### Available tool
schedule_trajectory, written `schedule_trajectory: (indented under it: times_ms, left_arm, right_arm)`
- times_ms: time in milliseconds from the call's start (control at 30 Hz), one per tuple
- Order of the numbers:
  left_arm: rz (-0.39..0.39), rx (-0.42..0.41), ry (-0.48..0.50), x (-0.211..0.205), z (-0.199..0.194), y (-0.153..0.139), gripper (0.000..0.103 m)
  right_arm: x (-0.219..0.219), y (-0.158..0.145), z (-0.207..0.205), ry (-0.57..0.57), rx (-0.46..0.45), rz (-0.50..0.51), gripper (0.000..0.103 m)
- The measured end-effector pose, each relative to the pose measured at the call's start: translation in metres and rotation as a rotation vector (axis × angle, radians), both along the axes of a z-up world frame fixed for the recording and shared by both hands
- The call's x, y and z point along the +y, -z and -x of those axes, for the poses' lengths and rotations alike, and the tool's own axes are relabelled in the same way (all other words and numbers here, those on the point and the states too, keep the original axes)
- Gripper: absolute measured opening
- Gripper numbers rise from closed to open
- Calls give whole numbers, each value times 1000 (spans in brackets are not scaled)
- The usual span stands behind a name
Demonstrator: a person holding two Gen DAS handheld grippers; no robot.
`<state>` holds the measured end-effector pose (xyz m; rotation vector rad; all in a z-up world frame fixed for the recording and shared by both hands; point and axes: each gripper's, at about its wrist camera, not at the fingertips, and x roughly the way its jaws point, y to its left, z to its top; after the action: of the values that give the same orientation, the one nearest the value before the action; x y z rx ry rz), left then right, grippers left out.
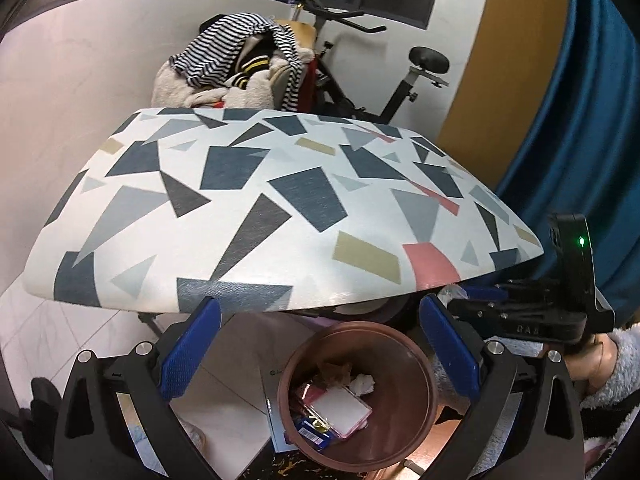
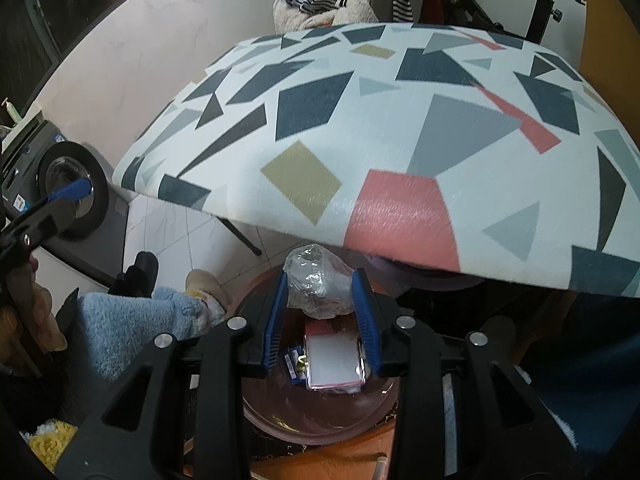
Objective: Collect trash
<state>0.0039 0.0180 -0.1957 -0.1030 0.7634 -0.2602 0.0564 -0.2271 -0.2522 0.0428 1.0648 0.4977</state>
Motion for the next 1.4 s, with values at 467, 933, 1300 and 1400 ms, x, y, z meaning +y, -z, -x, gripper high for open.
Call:
schedule_trajectory:
  times_ms: [467,933,1300,1400]
  left_arm:
    - [-46,-13,-35,5,2,1,97]
    - [-122,-132,-22,-2,-3,-45,97]
    - [-124,-295,-80,-7,-5,-136,97]
    - [-103,-326,-96,-4,-4,-152,97]
  right_arm:
    - [13,10,6,-28,6,66,67]
    - [9,-44,-5,3,-175,114,97]
    - [-9,-139,-14,72,-384,84,97]
    - [-16,-160,-14,83,-414,64,97]
